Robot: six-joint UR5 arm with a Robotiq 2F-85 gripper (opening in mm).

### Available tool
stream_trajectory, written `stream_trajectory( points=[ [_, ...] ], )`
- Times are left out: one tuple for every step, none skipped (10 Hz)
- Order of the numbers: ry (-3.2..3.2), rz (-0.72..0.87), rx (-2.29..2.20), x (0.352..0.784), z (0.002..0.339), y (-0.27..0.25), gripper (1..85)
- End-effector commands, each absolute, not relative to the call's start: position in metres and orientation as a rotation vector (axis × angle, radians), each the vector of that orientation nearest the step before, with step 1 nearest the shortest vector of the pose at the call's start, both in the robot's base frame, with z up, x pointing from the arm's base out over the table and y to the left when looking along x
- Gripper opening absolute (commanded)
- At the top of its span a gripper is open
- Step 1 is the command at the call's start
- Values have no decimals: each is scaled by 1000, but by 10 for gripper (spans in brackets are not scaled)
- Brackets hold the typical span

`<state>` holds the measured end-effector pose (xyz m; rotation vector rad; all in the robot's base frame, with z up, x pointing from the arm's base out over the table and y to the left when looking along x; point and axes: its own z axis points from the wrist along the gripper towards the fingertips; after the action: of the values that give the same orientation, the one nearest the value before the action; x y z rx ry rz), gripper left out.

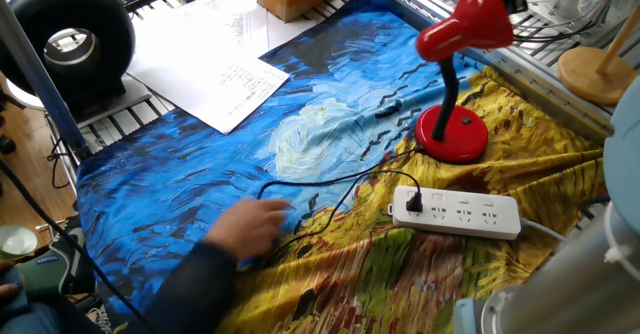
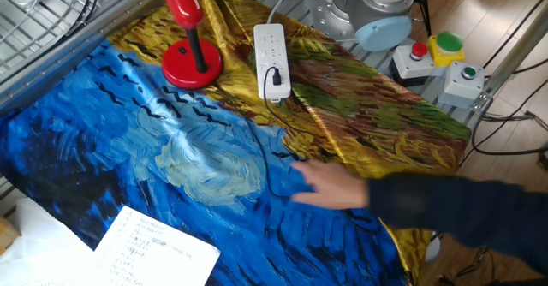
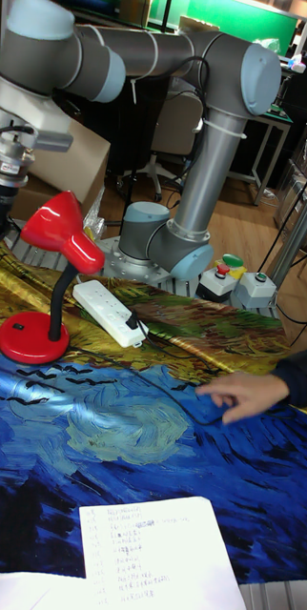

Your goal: Turn on the desk lamp by pressing the button

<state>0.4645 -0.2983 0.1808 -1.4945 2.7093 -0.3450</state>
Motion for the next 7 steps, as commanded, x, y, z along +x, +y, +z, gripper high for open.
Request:
stream_trajectory(
  points=[
    [2619, -286, -1481, 473, 169, -288, 13],
    [2600, -279, -1493, 476, 161, -288, 13],
    [2590, -246, -1488, 476, 153, -284, 13],
    [2587, -219, -1483, 476, 146, -280, 13],
    [2586, -218, -1482, 477, 143, -279, 13],
    [2599, -215, -1481, 475, 139, -278, 13],
    [2611, -213, -1475, 474, 137, -277, 13]
  ],
)
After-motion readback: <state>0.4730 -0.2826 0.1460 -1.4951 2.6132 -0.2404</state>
